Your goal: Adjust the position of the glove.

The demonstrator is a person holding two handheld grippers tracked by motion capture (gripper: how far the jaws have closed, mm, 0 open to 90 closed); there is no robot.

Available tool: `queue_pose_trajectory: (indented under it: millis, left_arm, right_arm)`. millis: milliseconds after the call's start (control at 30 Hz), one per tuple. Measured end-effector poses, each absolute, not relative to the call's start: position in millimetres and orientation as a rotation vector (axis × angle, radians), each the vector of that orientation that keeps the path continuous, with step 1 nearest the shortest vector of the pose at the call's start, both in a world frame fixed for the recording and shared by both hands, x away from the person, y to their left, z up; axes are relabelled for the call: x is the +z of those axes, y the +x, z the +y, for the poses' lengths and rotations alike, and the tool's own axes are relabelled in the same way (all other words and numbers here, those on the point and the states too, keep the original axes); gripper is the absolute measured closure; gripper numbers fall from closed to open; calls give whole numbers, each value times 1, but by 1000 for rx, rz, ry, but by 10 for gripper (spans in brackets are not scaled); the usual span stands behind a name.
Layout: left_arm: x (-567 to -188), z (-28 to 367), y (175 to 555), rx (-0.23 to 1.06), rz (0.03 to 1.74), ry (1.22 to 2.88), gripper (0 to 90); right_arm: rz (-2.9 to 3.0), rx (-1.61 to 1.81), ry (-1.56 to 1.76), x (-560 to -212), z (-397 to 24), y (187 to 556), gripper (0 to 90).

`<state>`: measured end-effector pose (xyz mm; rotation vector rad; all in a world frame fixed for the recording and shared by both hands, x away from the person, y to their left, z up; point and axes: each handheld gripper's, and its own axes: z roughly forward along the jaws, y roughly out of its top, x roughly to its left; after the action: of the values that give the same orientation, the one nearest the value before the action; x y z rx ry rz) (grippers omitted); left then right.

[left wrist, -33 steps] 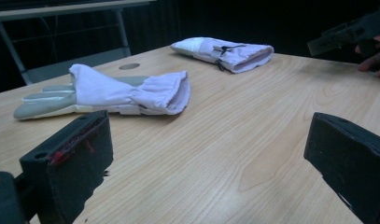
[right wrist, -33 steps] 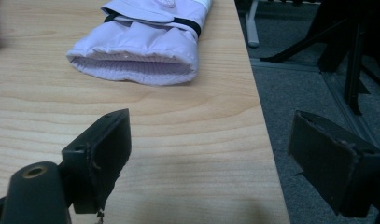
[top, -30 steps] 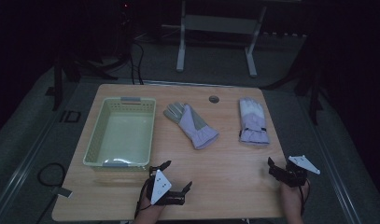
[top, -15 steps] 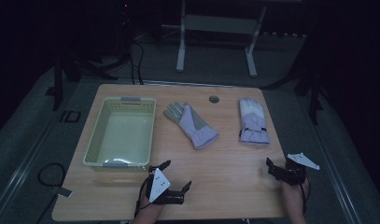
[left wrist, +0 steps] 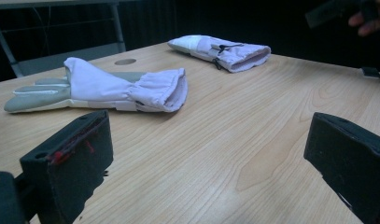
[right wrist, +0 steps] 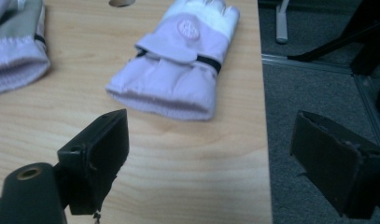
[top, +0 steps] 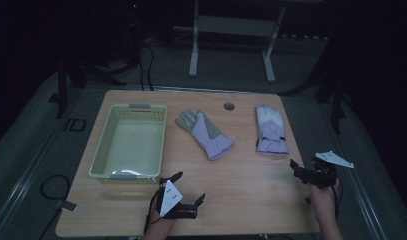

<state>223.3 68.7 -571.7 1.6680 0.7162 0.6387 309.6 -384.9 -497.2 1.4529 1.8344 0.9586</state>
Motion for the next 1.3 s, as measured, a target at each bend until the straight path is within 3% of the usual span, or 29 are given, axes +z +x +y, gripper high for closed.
queue_pose_trajectory:
  millis: [367,700,967,1300]
  left_arm:
    - [-572,69,223,634,716,1663,13]
    - [-572,69,224,632,709,1670,13]
    - [-572,69,223,627,704,1667,13]
    - [-572,69,224,619,702,1670,13]
  right_arm:
    - [1945,1006,1358,-455,-362,330,120]
    - [2090,1100,1176,-420,-316,352,254]
    - [2191,1155,1105,-412,-285,367,292]
    - [2323,1098,1004,-429,-232,396,358]
